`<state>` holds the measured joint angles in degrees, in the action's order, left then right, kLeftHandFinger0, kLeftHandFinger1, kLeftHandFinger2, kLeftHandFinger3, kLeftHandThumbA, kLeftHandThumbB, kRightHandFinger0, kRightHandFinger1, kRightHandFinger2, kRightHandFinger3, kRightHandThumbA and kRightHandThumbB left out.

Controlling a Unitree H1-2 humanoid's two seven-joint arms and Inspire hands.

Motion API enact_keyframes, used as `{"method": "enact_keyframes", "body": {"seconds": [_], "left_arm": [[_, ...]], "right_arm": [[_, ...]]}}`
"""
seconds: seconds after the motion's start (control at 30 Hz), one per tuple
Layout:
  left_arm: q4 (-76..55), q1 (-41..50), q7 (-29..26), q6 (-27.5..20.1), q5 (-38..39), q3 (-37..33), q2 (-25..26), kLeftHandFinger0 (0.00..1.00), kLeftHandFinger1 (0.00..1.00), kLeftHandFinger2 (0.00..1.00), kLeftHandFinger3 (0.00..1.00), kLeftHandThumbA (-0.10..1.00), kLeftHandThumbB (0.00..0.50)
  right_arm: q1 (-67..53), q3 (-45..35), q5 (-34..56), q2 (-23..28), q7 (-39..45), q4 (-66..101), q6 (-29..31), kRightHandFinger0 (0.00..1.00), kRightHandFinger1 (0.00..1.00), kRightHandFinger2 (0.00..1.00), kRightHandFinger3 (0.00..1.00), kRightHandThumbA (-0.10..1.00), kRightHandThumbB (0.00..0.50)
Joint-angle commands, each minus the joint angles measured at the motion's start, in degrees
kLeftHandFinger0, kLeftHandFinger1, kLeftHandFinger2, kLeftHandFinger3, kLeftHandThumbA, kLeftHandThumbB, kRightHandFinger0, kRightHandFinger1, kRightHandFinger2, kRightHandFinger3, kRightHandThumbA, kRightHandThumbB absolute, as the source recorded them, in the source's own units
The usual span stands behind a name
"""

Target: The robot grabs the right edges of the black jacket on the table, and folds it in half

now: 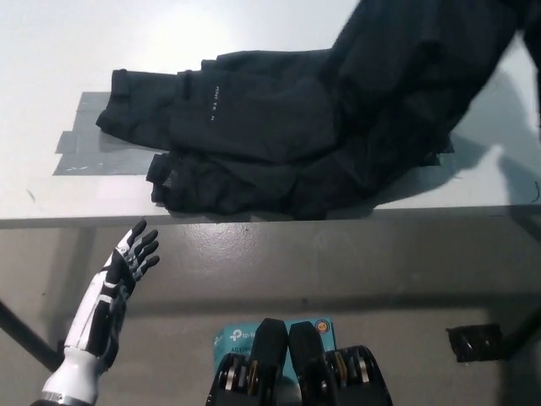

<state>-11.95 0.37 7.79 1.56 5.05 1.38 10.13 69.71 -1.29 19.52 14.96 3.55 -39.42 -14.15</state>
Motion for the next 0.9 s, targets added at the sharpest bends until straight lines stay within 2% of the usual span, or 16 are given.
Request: {"method": "enact_keyframes", "body": {"seconds": [0.0,0.07,0.1,0.17,0.2,0.3,0.37,0.43,0.53,0.63,0.67,0.7,0.73,0.83,0.87], "left_arm": [[-2.48,0.65,0.56,-1.62,0.96,0.56,0.61,1.0,1.0,1.0,1.0,1.0,0.15],[-2.57,0.65,0.34,-1.44,0.74,0.58,0.52,1.0,1.0,1.0,1.0,1.0,0.159],[-2.44,0.32,0.26,-1.28,0.59,0.51,0.47,1.0,1.0,1.0,1.0,1.0,0.16],[-2.58,0.61,0.37,-1.13,0.28,0.23,0.52,1.0,1.0,1.0,1.0,1.0,0.164],[-2.34,0.26,0.24,-1.14,-0.29,0.02,0.47,1.0,1.0,1.0,1.0,1.0,0.172],[-1.85,-0.09,0.44,-1.55,-0.1,0.06,0.64,1.0,1.0,1.0,1.0,1.0,0.165],[-1.97,0.62,0.5,-1.94,-0.19,-0.13,0.52,1.0,1.0,1.0,1.0,1.0,0.155],[-1.36,-0.99,0.48,-1.96,-0.68,-0.33,0.7,1.0,1.0,1.0,1.0,1.0,0.153],[-1.33,-0.69,0.81,-2.62,-1.27,-0.84,0.94,1.0,1.0,1.0,1.0,1.0,0.14],[-1.1,-0.67,0.85,-3.07,-1.5,-1.02,0.97,1.0,1.0,1.0,1.0,1.0,0.131],[-1.93,0.16,1.02,-2.04,-2.7,-2.12,0.84,1.0,1.0,1.0,1.0,1.0,0.108],[-2.43,0.45,1.03,-1.22,-3.0,-2.4,0.85,1.0,1.0,1.0,1.0,1.0,0.121],[-2.4,0.46,0.99,-1.35,-3.41,-2.64,0.95,1.0,1.0,1.0,1.0,1.0,0.143],[-2.41,0.45,0.77,-1.33,-3.4,-2.85,1.1,1.0,1.0,1.0,1.0,1.0,0.144],[-1.95,-0.16,1.08,-1.81,-3.24,-2.77,1.68,1.0,1.0,1.0,1.0,1.0,0.152]], "right_arm": [[6.51,8.66,-9.91,-1.93,4.63,1.16,3.08,0.06,0.46,0.82,0.8,-0.1,0.167],[7.43,13.97,-14.44,-2.93,4.28,0.75,3.79,0.09,0.52,0.86,0.88,-0.1,0.166],[7.93,15.35,-15.35,-3.38,4.55,0.27,4.55,0.07,0.51,0.85,0.91,-0.1,0.164],[8.08,17.86,-17.02,-4.5,4.49,0.47,4.71,0.07,0.51,0.82,0.87,-0.1,0.168],[8.96,19.27,-17.5,-6.19,5.76,-1.56,9.68,0.0,0.45,0.77,0.78,-0.1,0.172],[11.21,24.52,-23.23,-8.85,3.64,-6.23,12.21,0.0,0.42,0.73,0.72,-0.1,0.179],[11.35,27.0,-25.65,-10.07,2.9,-8.14,13.55,0.0,0.43,0.77,0.76,-0.1,0.194],[12.92,29.65,-28.01,-12.64,1.3,-13.82,15.72,0.0,0.45,0.83,0.82,-0.1,0.178],[12.95,30.3,-28.54,-15.47,-0.48,-18.13,17.22,0.08,0.54,0.9,0.85,-0.1,0.177],[13.36,29.87,-29.04,-16.53,-1.02,-20.27,18.06,0.05,0.53,0.89,0.83,-0.1,0.176],[13.04,30.52,-30.01,-21.09,-4.69,-26.2,18.95,0.03,0.5,0.87,0.8,-0.1,0.175],[12.99,30.73,-30.54,-22.52,-5.46,-28.34,19.38,0.02,0.5,0.88,0.81,-0.1,0.168],[12.9,30.4,-30.46,-23.82,-5.92,-30.68,20.34,0.09,0.56,0.91,0.85,-0.1,0.163],[13.57,29.64,-31.11,-24.27,-6.33,-32.65,21.65,0.09,0.54,0.87,0.86,-0.1,0.16],[13.61,28.93,-30.73,-25.45,-6.86,-34.37,21.69,0.15,0.6,0.91,0.89,-0.1,0.17]]}}
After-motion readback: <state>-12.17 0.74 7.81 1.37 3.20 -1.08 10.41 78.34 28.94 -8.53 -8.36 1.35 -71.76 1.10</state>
